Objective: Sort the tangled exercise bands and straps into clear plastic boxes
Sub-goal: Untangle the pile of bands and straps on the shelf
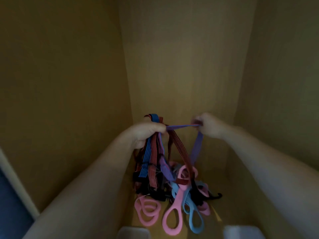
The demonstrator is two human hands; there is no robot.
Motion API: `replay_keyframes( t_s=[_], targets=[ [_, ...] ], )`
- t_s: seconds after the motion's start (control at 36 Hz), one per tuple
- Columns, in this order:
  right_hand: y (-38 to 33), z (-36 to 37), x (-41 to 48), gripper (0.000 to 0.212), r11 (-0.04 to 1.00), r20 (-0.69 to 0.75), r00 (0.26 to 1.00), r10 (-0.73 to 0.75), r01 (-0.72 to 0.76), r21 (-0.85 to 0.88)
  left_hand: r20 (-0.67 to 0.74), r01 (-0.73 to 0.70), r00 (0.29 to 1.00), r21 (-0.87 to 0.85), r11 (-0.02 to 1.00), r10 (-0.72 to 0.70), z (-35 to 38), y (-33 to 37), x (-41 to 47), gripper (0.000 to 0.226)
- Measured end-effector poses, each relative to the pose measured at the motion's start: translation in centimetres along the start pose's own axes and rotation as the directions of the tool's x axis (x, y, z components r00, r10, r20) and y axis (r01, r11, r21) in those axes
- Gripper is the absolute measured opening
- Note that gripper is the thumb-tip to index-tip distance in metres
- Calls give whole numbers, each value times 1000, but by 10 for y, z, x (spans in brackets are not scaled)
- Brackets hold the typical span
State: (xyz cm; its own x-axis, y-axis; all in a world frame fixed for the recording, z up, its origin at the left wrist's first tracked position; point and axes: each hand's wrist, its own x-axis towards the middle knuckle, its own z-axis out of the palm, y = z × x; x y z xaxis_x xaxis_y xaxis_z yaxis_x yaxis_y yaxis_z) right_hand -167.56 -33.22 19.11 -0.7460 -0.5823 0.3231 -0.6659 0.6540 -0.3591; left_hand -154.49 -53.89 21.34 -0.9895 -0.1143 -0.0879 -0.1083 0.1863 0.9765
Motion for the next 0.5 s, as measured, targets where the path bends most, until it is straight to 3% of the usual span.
replay_keyframes(
  t_s=[0.11, 0.22, 0.33, 0.42, 0.5],
  targets=[
    [36, 11, -5, 21, 987, -73, 986, 151, -154, -37, -205, -126, 974, -155, 980, 93, -7, 3, 6, 16],
    [51, 6, -2, 24, 982, -178, 965, 190, -191, 12, -286, -164, 953, -206, 965, 101, -10, 2, 4, 18],
    [27, -33, 14, 25, 994, -383, 918, 107, -94, 51, -336, -197, 932, -151, 969, 137, -6, 2, 4, 18],
    [-6, -79, 26, 28, 999, -519, 855, -2, -16, -31, -339, -208, 931, -191, 959, 135, -5, 1, 8, 18],
    [-29, -111, 42, 31, 991, -525, 842, -120, 71, -113, -309, -245, 935, -216, 945, 172, -3, 6, 7, 6]
  ],
)
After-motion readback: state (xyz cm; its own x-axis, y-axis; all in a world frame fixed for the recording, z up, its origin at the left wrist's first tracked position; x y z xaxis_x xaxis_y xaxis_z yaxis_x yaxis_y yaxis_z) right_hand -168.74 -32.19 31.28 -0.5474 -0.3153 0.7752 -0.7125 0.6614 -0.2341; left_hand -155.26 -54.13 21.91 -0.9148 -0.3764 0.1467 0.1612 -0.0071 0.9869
